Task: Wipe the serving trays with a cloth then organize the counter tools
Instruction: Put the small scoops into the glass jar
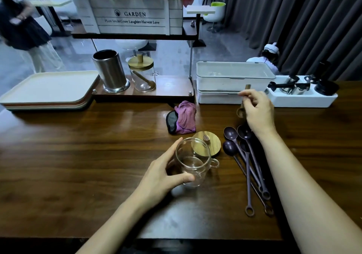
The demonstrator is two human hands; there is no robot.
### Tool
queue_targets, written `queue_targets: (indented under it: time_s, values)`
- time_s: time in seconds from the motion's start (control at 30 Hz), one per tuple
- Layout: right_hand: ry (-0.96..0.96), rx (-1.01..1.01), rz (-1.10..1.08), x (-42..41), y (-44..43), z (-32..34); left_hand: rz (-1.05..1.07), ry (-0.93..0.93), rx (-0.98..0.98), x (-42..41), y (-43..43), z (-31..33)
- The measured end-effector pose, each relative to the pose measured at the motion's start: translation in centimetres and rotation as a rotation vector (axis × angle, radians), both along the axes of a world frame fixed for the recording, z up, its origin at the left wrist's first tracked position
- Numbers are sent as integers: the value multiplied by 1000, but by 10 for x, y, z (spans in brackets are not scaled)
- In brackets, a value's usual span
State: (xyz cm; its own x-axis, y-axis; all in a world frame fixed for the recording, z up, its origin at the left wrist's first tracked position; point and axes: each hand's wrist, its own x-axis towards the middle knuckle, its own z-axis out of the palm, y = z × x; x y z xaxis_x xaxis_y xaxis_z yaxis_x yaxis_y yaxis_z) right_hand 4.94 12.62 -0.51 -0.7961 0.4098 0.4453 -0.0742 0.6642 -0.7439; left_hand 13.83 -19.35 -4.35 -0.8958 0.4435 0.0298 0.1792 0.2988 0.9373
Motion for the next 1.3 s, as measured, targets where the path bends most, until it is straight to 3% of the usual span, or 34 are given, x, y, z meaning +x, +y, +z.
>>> queue_targets:
  time_s: [0.13, 0.27, 0.63, 0.83, 0.97, 1.07, 1.13, 1.3]
  values:
    - [93, -209, 73, 29, -33, 26, -23, 8, -7, -3, -3, -1]
    - [46, -387, 183, 70, -87, 29, -43, 11, -12, -6, -5, -3]
    - [-219, -420, 353, 123, -136, 0, -50, 30, -23, -18, -12, -8]
    - [-313, -329, 486, 121, -131, -9, -45, 33, 0, -18, -17, -6]
    - [-292, -411, 537, 119, -133, -8, -38, 32, 12, -18, -19, -5]
    - [-203, -605, 500, 118, -130, -9, -22, 34, 7, -19, -21, -6]
    - [-151, -665, 365, 113, -124, -11, -11, 27, 14, -20, -22, -6]
    - [-230, -281, 76, 99, -111, -30, 10, 4, 33, -21, -27, -6]
